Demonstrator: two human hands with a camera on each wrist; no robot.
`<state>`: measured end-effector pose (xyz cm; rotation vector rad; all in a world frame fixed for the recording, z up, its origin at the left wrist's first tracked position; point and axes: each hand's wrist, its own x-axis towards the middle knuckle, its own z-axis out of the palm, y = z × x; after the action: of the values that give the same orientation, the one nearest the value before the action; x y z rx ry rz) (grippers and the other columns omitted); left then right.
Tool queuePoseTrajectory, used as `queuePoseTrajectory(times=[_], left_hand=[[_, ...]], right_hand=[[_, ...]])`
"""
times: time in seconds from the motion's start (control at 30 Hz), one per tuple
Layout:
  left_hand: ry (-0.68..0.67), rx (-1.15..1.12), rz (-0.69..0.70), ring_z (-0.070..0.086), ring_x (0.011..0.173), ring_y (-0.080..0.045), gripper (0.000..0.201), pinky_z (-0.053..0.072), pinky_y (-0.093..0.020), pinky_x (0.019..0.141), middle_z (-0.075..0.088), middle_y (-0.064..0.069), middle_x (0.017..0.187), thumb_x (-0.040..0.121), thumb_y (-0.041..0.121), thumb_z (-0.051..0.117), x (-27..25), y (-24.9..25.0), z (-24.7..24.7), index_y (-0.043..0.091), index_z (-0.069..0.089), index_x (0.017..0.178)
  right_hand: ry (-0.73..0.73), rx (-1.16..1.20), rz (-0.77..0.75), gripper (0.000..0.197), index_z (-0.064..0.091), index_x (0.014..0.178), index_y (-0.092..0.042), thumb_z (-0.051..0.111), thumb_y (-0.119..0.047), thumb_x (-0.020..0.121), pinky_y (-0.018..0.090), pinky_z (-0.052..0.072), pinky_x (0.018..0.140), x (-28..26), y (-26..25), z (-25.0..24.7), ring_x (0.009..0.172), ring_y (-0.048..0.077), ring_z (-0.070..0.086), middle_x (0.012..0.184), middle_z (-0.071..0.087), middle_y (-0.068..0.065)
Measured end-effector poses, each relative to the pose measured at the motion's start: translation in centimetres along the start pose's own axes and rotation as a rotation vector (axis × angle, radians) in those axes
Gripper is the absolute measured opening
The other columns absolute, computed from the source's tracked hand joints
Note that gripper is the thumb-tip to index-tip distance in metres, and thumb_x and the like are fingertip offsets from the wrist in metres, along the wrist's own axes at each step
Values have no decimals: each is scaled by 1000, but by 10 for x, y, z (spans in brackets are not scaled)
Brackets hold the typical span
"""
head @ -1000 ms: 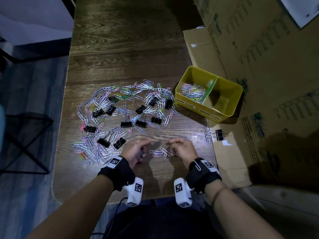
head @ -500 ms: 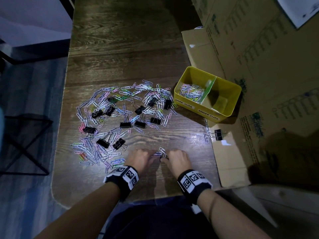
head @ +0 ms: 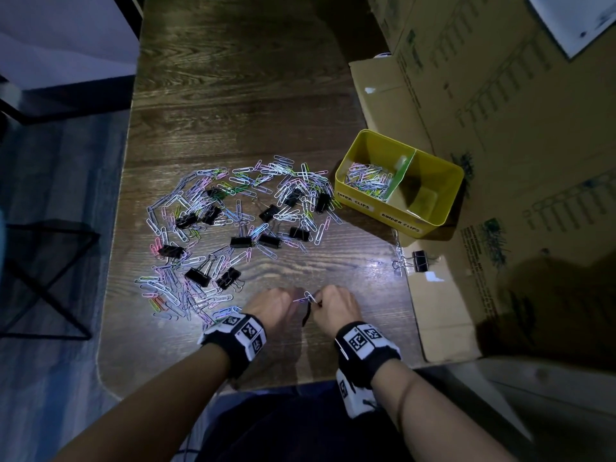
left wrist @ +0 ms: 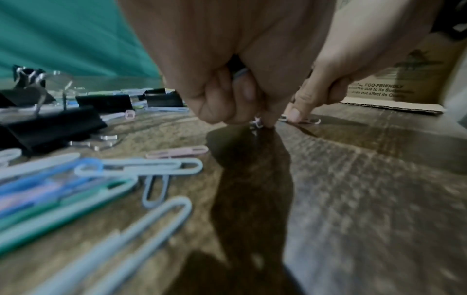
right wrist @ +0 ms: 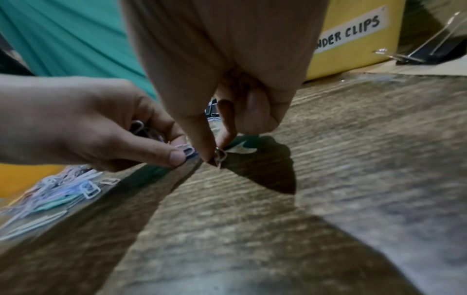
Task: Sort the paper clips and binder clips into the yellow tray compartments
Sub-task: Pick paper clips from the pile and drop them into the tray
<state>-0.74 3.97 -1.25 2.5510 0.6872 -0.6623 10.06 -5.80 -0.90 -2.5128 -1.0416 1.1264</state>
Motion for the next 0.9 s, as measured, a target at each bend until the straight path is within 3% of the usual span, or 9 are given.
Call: queuePoseTrajectory(times=[0.17, 0.23, 0.3, 0.4, 0.47, 0.57, 0.7, 0.83, 0.9], left_hand=[[-87, -65, 21, 62, 91, -28, 25, 41, -29, 70, 67, -12, 103, 95, 27, 45, 10, -5, -9, 9, 58, 106], [-104, -251, -14, 61, 88, -25, 21, 39, -27, 68, 68, -9, 95, 93, 29, 53, 14, -14, -9, 11, 63, 97], [-87, -580, -87, 59, 72, -17, 14, 39, -23, 59, 63, -4, 77, 89, 27, 60, 20, -21, -18, 15, 63, 81], [-17, -1044, -161, 37, 39, -8, 19, 26, -17, 39, 48, 4, 53, 86, 21, 64, 34, -20, -55, 19, 57, 69], [-3, -1214, -128, 24, 37, -10, 22, 16, -17, 40, 37, 6, 45, 86, 22, 64, 51, -13, -89, 20, 55, 66], [42, -1381, -40, 22, 37, -8, 26, 10, -20, 41, 28, 8, 48, 89, 22, 60, 85, 11, -140, 20, 53, 64], [99, -1419, -8, 27, 35, -7, 21, 17, -13, 35, 28, 1, 54, 91, 12, 54, 137, 54, -183, 14, 47, 71], [85, -1211, -78, 44, 50, -16, 13, 37, -18, 42, 48, -7, 65, 88, 7, 55, 173, 80, -188, 13, 54, 76], [68, -1103, -91, 48, 64, -21, 7, 37, -25, 53, 57, -12, 79, 87, 11, 56, 182, 84, -185, 13, 63, 87]], right_hand=[[-64, -119, -53, 19, 70, 92, -5, 52, -9, 89, 36, 54, 79, 5, 0, 2, 93, 32, 65, 96, 68, 19], [-96, -171, -66, 21, 69, 98, -3, 49, -7, 92, 33, 51, 76, 6, 4, 2, 94, 32, 64, 100, 67, 19], [-123, -124, -45, 22, 67, 99, -2, 48, -13, 95, 31, 47, 74, 7, 8, -1, 92, 32, 63, 101, 66, 19], [-120, 146, -6, 31, 64, 86, -4, 49, -29, 97, 27, 41, 67, 12, 13, -18, 78, 25, 60, 85, 64, 14], [-76, 437, 7, 28, 61, 80, -11, 50, -30, 97, 26, 37, 66, 14, 14, -38, 75, 21, 57, 75, 60, 5], [-27, 906, 46, 23, 52, 76, -20, 51, -29, 97, 29, 36, 65, 9, 6, -80, 70, 17, 47, 69, 47, -3], [119, 1258, 12, 26, 44, 72, -16, 49, -15, 97, 21, 18, 44, 19, -3, -137, 51, 11, 29, 60, 31, 0], [279, 1180, -2, 27, 46, 69, -16, 52, -15, 95, 22, 28, 45, 48, 1, -182, 49, 11, 33, 57, 36, -1], [336, 1051, -5, 28, 49, 66, -17, 54, -18, 94, 27, 34, 52, 63, 3, -198, 48, 13, 37, 55, 40, -2]])
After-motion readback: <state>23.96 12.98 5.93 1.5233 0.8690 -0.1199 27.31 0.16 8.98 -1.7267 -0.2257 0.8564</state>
